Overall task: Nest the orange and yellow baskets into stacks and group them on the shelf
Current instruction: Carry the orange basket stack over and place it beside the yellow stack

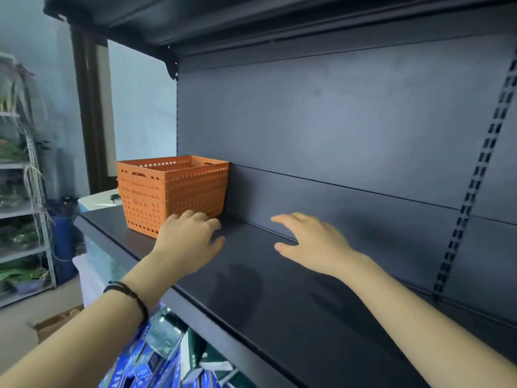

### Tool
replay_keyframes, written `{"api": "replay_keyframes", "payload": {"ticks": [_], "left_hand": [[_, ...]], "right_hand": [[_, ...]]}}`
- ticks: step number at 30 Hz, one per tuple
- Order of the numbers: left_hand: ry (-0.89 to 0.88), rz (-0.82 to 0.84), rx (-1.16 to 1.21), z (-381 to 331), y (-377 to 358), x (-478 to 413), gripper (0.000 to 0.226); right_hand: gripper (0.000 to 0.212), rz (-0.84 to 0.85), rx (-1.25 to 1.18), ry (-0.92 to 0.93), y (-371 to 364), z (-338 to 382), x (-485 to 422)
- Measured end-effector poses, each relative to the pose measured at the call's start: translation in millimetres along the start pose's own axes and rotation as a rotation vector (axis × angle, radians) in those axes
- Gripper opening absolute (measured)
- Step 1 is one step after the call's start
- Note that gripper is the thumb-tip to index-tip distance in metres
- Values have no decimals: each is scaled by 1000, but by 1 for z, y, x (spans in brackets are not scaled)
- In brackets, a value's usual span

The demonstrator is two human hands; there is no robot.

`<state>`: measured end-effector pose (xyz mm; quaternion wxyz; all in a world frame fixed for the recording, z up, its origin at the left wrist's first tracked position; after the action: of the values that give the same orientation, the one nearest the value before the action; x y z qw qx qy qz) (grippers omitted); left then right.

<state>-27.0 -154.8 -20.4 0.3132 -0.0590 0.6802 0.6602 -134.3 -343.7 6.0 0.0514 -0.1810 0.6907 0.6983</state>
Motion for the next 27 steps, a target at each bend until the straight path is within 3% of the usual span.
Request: {"api": "replay_keyframes", "payload": {"ticks": [5,10,13,15,17,19,24,27], "left_hand": [[70,103,-44,70,-38,-22,49],[284,160,-69,193,-78,-70,83],[393,181,229,244,-97,-111,94],[316,212,606,251,-104,-131,92],[204,218,1007,250,-104,-145,66],[163,296,1283,248,-114,-156,74],[166,293,1449,239,-130,-164,94],[181,188,1404,233,-124,-156,79]], "right_hand": [[55,29,-20,5,-32,29,-62],[65,-12,-150,-66,-57,60,-128],[75,-100,-390,-147,-70,81,-170],[76,-165,-534,-204,-75,95,-194],[75,-221,-638,-235,-80,110,-211],[74,-249,-684,-254,-85,123,-222],[74,-311,-764,-278,-99,143,-238],[69,-396,-757,-310,-101,144,-237]]}}
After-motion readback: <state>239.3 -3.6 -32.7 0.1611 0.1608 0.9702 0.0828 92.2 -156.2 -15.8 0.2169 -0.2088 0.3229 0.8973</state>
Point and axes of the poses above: each hand's wrist, its own x-axis away from the middle knuckle, its own y-axis out of the back of the hand, z = x × y, the point moved 4 cm from there along -x, towards the middle knuckle, and after that the axes turned 13 degrees about y, right-handed, at the moved point
